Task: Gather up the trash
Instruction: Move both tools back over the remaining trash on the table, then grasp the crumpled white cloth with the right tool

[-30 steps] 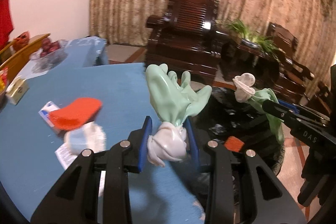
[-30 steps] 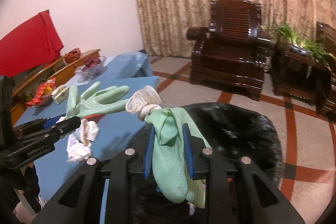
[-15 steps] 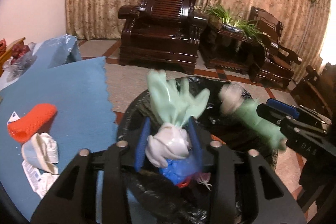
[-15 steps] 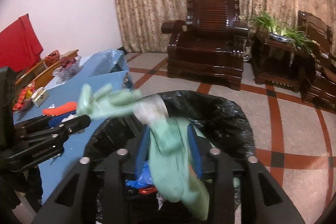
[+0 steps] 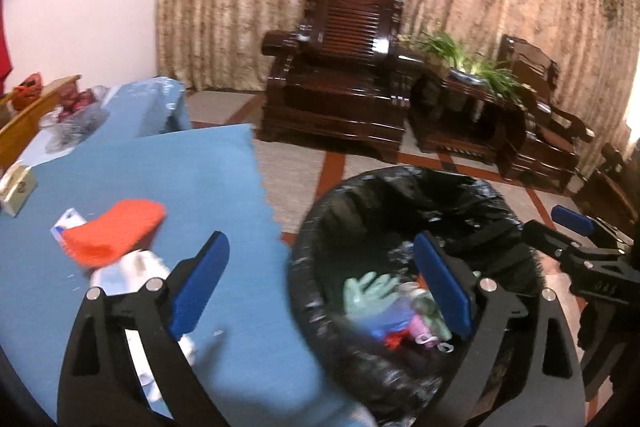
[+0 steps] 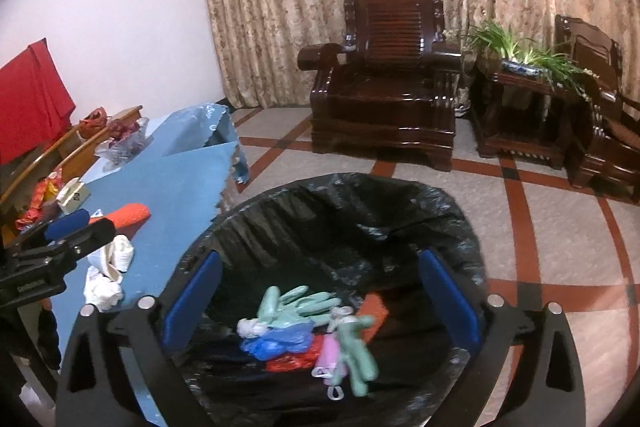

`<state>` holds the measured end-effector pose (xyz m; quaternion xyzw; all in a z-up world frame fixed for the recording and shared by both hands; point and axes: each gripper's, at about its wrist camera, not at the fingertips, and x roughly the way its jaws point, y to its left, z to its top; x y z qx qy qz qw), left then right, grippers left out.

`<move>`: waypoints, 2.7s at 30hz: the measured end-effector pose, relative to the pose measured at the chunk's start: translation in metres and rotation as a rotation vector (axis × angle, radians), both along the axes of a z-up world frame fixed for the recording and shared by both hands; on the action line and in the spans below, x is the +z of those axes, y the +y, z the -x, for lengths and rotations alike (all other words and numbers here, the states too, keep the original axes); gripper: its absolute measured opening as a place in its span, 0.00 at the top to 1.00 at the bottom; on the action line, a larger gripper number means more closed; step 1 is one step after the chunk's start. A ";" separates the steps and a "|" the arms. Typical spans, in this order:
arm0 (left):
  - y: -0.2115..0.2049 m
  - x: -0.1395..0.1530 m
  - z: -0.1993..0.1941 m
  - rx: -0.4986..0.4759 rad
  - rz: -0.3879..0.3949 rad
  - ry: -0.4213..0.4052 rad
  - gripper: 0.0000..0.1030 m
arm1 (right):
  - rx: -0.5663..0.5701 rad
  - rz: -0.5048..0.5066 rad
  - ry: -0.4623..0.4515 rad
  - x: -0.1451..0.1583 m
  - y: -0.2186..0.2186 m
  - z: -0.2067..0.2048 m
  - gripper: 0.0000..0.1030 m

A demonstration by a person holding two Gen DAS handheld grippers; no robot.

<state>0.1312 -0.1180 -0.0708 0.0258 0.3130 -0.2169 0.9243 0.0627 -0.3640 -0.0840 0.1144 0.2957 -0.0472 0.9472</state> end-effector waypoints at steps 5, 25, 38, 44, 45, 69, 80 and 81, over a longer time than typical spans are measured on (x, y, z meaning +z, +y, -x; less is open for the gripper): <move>0.046 0.003 0.011 0.095 -0.005 -0.009 0.12 | 0.059 0.006 -0.016 0.004 0.028 -0.005 0.06; 0.198 -0.004 0.041 0.419 -0.007 -0.003 0.12 | 0.379 0.025 -0.042 0.006 0.181 -0.036 0.06; 0.238 -0.023 0.042 0.504 -0.039 0.013 0.12 | 0.511 0.045 0.034 -0.033 0.252 -0.063 0.08; 0.247 -0.036 0.038 0.519 -0.040 0.040 0.12 | 0.536 0.058 0.072 -0.052 0.270 -0.075 0.11; 0.248 -0.038 0.037 0.521 -0.042 0.045 0.12 | 0.540 0.059 0.079 -0.054 0.272 -0.077 0.11; 0.251 -0.056 0.022 0.522 -0.053 0.100 0.12 | 0.655 -0.005 0.213 -0.097 0.291 -0.105 0.54; 0.225 -0.060 0.020 0.477 -0.058 0.108 0.12 | 0.591 -0.015 0.165 -0.073 0.257 -0.090 0.56; 0.220 -0.061 0.019 0.469 -0.057 0.109 0.12 | 0.585 -0.012 0.156 -0.070 0.253 -0.089 0.56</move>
